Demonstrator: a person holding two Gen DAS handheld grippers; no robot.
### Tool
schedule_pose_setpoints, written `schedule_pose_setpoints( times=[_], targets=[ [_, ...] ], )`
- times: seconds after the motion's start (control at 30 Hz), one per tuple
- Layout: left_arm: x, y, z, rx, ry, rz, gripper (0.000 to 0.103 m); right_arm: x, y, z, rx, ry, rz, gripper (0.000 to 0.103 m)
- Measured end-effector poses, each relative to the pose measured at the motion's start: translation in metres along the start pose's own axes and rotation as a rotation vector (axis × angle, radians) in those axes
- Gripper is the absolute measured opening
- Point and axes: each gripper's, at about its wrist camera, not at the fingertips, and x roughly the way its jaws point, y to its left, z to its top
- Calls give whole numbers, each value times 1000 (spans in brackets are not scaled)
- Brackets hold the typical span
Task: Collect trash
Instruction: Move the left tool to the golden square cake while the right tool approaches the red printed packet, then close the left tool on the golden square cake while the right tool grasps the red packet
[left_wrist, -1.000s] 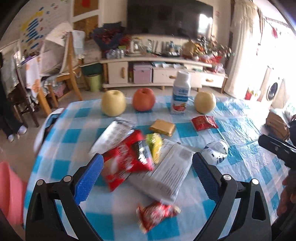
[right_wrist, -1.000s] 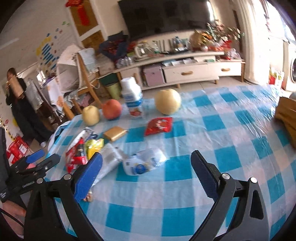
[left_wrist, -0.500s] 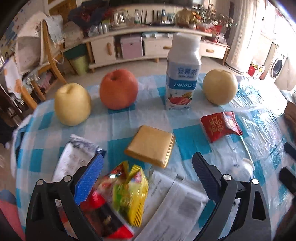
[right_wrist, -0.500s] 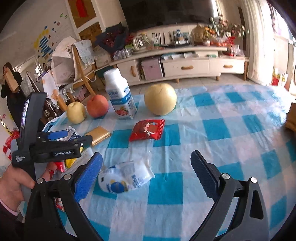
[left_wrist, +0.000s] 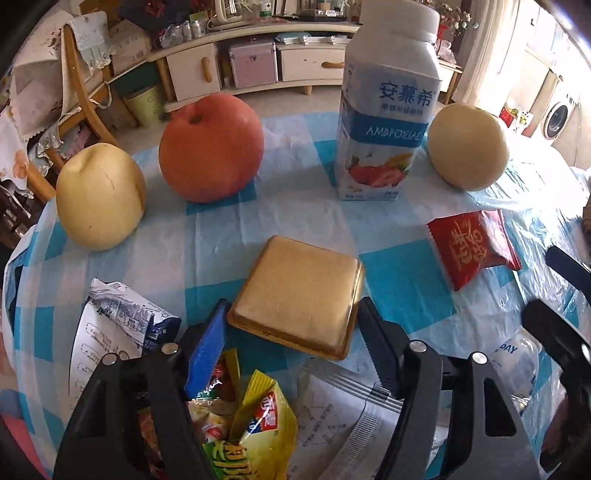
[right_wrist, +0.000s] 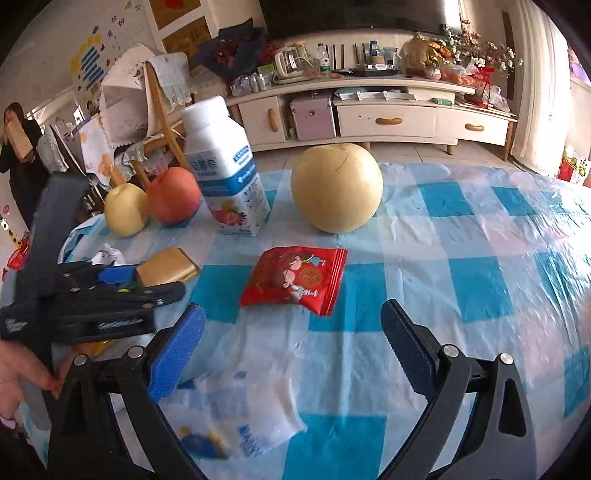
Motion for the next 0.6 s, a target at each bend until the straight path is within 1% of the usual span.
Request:
schedule_pose_setpoints(
  times=[0.23,0.27,0.3,0.37,0.43,0.6],
  targets=[
    [-12,-9,-12,23,-41,15,66,23,5,12,-30,24,13,95],
    [-15,-10,-13,19,-51,12,66,26,6,13,-37,30,10,93],
    [-18,-10,-13,14,-60,6,66,30,7,14,-45,38,0,87],
    [-25,-11,-14,8,-82,6,66,35,7,14,-52,49,-3,78],
    [-29,-11,-15,7,-96,8,66,41,6,14,-65,60,-14,74],
    [-43,-9,-22,1,-131,21,66,44,5,16,-65,66,15,64]
  ],
)
